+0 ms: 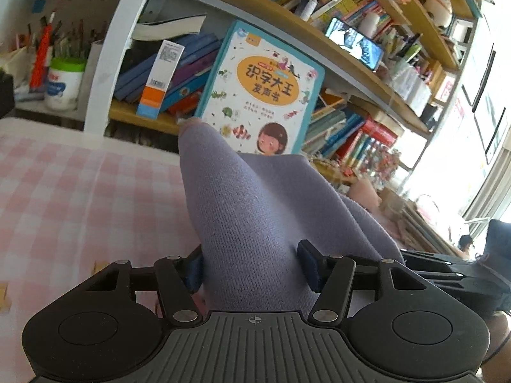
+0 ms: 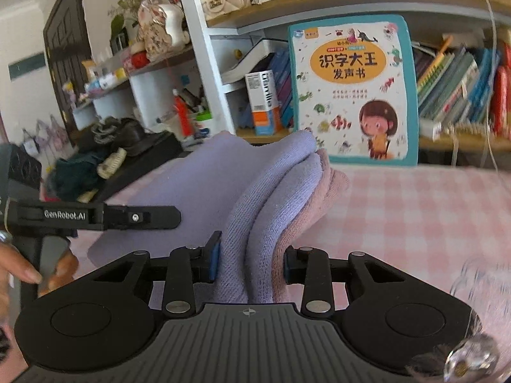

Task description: Fold clothes

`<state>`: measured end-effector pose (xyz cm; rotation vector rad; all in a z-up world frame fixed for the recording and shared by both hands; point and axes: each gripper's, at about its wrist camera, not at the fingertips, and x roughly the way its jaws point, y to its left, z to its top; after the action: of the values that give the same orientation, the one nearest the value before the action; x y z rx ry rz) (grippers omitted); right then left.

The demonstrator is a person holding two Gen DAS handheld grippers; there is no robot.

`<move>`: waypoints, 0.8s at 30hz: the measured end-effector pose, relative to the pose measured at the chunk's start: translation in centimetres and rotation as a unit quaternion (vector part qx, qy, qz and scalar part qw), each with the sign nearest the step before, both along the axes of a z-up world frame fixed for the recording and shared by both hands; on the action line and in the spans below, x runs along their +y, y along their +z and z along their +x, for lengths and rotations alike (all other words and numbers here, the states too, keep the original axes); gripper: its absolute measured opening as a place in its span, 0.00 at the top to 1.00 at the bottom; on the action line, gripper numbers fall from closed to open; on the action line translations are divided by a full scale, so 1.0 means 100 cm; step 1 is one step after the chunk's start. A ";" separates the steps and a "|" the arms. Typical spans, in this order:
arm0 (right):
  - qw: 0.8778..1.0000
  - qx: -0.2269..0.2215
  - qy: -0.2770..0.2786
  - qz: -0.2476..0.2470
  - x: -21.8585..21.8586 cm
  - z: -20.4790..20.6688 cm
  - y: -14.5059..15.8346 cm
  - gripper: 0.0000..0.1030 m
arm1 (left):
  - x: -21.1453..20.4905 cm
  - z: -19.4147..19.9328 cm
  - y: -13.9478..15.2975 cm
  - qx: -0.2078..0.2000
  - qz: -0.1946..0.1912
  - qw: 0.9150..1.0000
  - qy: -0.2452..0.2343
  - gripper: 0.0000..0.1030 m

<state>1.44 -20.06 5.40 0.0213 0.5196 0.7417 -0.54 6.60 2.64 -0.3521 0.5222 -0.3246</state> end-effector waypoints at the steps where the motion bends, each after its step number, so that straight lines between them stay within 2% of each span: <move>1: 1.000 -0.008 0.000 -0.008 0.003 0.008 -0.001 0.70 | 0.000 0.009 -0.001 -0.001 0.002 1.000 0.001 0.43; 5: 1.000 -0.022 0.001 -0.017 0.011 0.038 -0.008 0.70 | 0.001 0.040 -0.003 -0.004 0.006 1.000 0.007 0.43; 13: 1.000 -0.008 0.007 0.010 0.018 0.091 -0.019 0.70 | 0.015 0.082 -0.014 -0.003 -0.011 1.000 0.018 0.43; 24: 1.000 0.019 0.002 0.025 0.013 0.141 -0.042 0.69 | 0.021 0.127 -0.039 0.014 -0.038 0.999 0.022 0.43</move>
<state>15.49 -18.75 1.18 0.0816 0.5370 0.7589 12.16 8.68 -1.21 -0.4424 0.5301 -0.2988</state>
